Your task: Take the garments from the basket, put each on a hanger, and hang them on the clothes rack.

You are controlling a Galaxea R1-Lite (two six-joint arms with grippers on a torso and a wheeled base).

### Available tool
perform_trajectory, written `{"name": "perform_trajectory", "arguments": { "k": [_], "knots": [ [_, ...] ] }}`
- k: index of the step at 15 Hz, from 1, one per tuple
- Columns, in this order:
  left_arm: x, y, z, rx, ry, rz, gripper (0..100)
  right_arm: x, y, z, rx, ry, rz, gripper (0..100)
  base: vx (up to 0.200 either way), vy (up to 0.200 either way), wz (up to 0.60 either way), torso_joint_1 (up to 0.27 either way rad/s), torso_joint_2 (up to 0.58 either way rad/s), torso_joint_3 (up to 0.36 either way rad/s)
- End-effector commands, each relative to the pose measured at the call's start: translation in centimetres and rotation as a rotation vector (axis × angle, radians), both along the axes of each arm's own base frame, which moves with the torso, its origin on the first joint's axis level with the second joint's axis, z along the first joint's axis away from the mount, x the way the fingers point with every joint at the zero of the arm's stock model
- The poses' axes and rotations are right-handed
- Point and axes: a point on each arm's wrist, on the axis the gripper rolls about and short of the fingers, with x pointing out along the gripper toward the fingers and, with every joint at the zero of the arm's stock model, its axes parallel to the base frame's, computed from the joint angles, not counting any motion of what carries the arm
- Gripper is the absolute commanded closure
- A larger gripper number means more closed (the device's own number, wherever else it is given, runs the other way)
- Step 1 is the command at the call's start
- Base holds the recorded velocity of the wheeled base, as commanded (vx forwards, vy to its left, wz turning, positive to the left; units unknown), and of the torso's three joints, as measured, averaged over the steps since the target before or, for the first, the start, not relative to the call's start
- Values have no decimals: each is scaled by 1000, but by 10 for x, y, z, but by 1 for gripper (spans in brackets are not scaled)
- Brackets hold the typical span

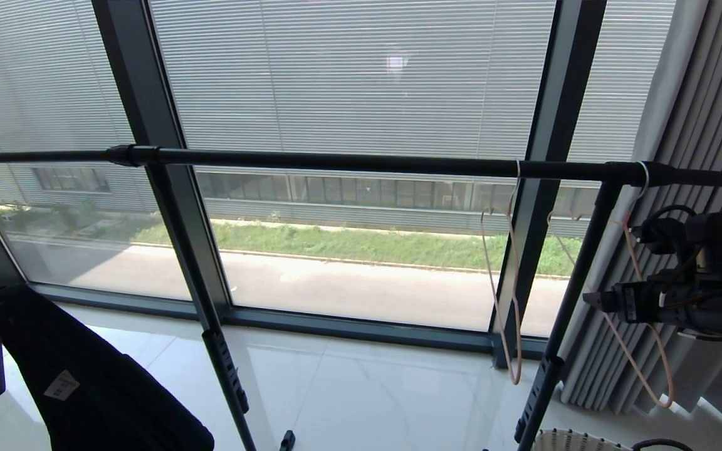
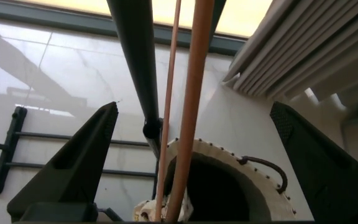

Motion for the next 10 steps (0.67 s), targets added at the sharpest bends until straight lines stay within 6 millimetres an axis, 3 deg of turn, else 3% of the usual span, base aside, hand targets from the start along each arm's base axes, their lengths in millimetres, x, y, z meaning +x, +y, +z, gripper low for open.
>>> {"name": "perform_trajectory", "arguments": {
  "k": [1, 10],
  "knots": [
    [1, 0, -1, 1, 4, 0, 100, 1, 0, -2, -1, 7, 1, 100, 0, 0, 0, 0, 0, 0],
    [0, 0, 0, 1, 0, 6, 100, 1, -1, 5, 14, -44, -56, 100, 0, 0, 0, 0, 0, 0]
  ]
}}
